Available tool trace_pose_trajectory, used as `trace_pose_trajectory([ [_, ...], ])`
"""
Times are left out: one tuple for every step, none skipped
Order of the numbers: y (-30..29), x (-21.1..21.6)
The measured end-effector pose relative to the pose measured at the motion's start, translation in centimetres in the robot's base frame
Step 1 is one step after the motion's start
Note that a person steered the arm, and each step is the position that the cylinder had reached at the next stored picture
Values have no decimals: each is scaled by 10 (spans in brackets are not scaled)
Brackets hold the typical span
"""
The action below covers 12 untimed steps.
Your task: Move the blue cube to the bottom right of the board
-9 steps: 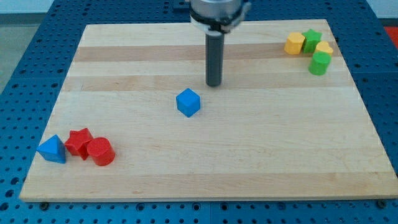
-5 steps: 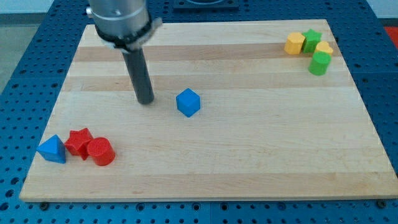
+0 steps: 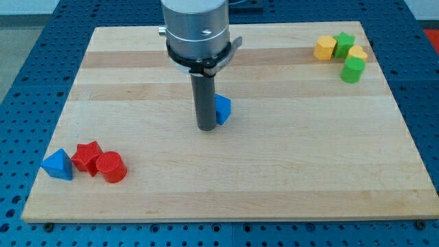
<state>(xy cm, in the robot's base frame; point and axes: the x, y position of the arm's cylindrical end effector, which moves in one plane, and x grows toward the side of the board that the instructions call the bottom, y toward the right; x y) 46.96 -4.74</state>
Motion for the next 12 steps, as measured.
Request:
trace_pose_trajectory([
  [-39, 3],
  [-52, 0],
  [-31, -38],
  [-26, -39],
  [-3, -41],
  [4, -41],
  [32, -41],
  [64, -41],
  [97, -37],
  [135, -24],
  [167, 0],
  [190, 31],
])
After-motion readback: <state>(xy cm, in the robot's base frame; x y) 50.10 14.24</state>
